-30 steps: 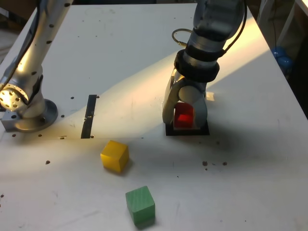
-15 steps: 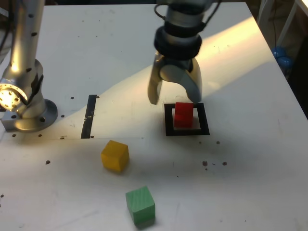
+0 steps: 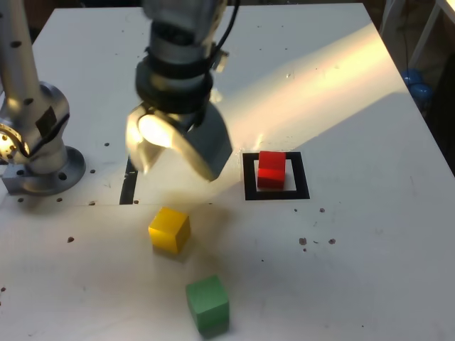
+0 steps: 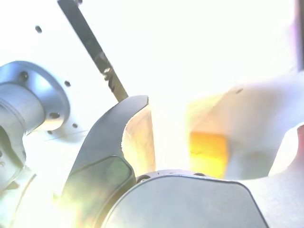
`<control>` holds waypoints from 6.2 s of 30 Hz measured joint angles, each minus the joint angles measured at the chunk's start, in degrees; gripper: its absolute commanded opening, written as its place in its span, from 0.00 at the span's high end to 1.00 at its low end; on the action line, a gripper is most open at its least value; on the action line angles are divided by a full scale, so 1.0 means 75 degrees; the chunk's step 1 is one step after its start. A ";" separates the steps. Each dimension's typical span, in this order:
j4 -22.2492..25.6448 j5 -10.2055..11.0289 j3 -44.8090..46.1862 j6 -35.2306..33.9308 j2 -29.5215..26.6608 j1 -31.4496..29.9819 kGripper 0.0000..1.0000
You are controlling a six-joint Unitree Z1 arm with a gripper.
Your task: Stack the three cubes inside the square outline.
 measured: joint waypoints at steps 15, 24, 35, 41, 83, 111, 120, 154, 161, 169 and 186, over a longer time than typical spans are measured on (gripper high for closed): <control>-0.0846 -0.0621 0.0418 -0.0187 0.0503 -0.0811 0.05; -0.1222 -0.0854 0.0480 -0.0308 0.0776 -0.1126 0.13; -0.1441 -0.0968 0.0480 -0.0477 0.1030 -0.1264 0.61; -0.1481 -0.0942 0.0480 -0.0487 0.1036 -0.1290 0.67; 0.1679 -0.0162 -0.3689 -0.0320 0.1619 0.1231 0.67; 0.1660 -0.0429 -0.4688 0.0330 0.2957 0.2200 0.60; 0.1620 -0.0444 -0.4466 0.0403 0.2972 0.2201 0.00; 0.0691 0.0550 -0.3474 0.1206 0.1578 -0.1810 0.03; -0.0057 0.0315 -0.2573 0.1106 0.1614 -0.2289 0.03; -0.0219 0.0254 -0.2437 0.0782 0.1665 -0.2981 0.04; -0.0556 0.0035 -0.2436 0.0529 0.2370 -0.3516 0.15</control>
